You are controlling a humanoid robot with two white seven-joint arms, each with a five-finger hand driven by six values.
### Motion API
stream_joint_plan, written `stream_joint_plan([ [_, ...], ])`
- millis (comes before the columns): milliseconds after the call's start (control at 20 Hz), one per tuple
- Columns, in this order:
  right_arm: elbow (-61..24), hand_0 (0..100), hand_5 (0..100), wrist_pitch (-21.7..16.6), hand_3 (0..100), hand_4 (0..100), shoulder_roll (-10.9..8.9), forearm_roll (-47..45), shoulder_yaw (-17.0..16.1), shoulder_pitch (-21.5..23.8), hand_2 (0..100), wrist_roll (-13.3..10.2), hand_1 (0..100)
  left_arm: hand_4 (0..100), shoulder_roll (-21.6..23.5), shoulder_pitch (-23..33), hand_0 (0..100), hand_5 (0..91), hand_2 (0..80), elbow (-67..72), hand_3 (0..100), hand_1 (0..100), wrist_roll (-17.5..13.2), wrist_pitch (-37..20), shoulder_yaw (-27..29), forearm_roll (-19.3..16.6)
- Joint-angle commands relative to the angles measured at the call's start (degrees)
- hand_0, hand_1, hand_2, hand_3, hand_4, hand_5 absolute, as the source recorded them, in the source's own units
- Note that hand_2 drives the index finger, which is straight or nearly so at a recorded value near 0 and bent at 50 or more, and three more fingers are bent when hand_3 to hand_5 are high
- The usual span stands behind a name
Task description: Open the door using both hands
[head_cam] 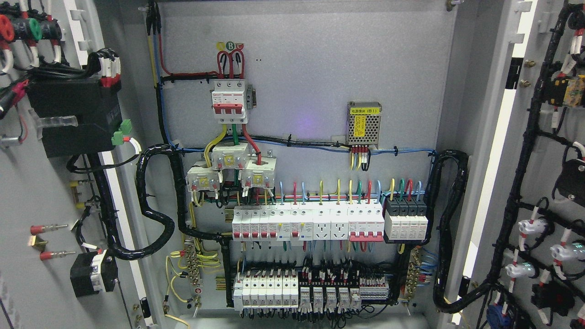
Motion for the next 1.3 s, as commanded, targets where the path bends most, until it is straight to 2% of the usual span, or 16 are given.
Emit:
stream_joint_plan([
  [0, -0.2, 11, 0, -2.4, 0, 0, -2.38, 0.1, -7.7, 5.2, 0, -3.9, 0, 3, -0.4, 1.0, 0, 0.0, 0.0, -9.7, 0, 0, 0.0, -0.8, -3.4, 0.2],
  [100, -0.3, 11, 0, -6.5, 0, 0, -4.13, 0.1, -8.1, 7.1, 0, -5.1, 0, 3, -0.3, 3.6, 0, 0.0, 0.0, -17.9, 0, 0, 0.0, -0.4, -5.9, 1.8],
  [200, -0.3, 11, 0, -9.5, 0, 0, -6.24, 0.1, -8.1, 8.8, 0, -5.5, 0, 3, -0.2, 7.0, 0, 0.0, 0.0, -26.7, 0, 0, 0.0, -0.1, -11.0, 5.2],
  [351, -1.1, 11, 0, -10.4, 0, 0, -9.93, 0.1, -9.1, 12.4, 0, -7.5, 0, 3, 1.2, 12.9, 0, 0.0, 0.0, -41.7, 0, 0, 0.4, -0.1, -18.1, 7.1],
  [601, -4.1, 11, 0, -11.1, 0, 0, -16.44, 0.1, -11.9, 18.6, 0, -7.5, 0, 3, 5.4, 19.3, 0, 0.0, 0.0, -60.0, 0, 0, 0.5, -0.2, -23.2, 9.4],
  [751, -4.9, 11, 0, -13.8, 0, 0, -18.29, 0.2, -14.5, 22.2, 0, -7.6, 0, 3, 8.8, 24.9, 0, 0.0, 0.0, -72.2, 0, 0, 0.6, -0.1, -27.4, 12.7],
  [952, -7.2, 11, 0, -18.4, 0, 0, -21.89, 1.7, -17.9, 28.0, 0, -7.5, 0, 3, 10.4, 29.0, 0, 0.0, 0.0, -82.5, 0, 0, 0.5, -0.7, -27.8, 12.9],
  [1102, -10.1, 11, 0, -21.6, 0, 0, -22.69, 2.5, -21.8, 33.3, 0, -7.4, 0, 3, 11.0, 30.0, 0, 0.0, 0.0, -86.1, 0, 0, 0.4, -1.2, -27.8, 12.9],
  [1252, -12.7, 11, 0, -26.8, 0, 0, -24.09, 3.8, -25.0, 38.1, 0, -7.3, 0, 3, 13.1, 32.4, 0, 0.0, 0.0, -90.5, 0, 0, 0.4, -3.0, -27.8, 13.0],
])
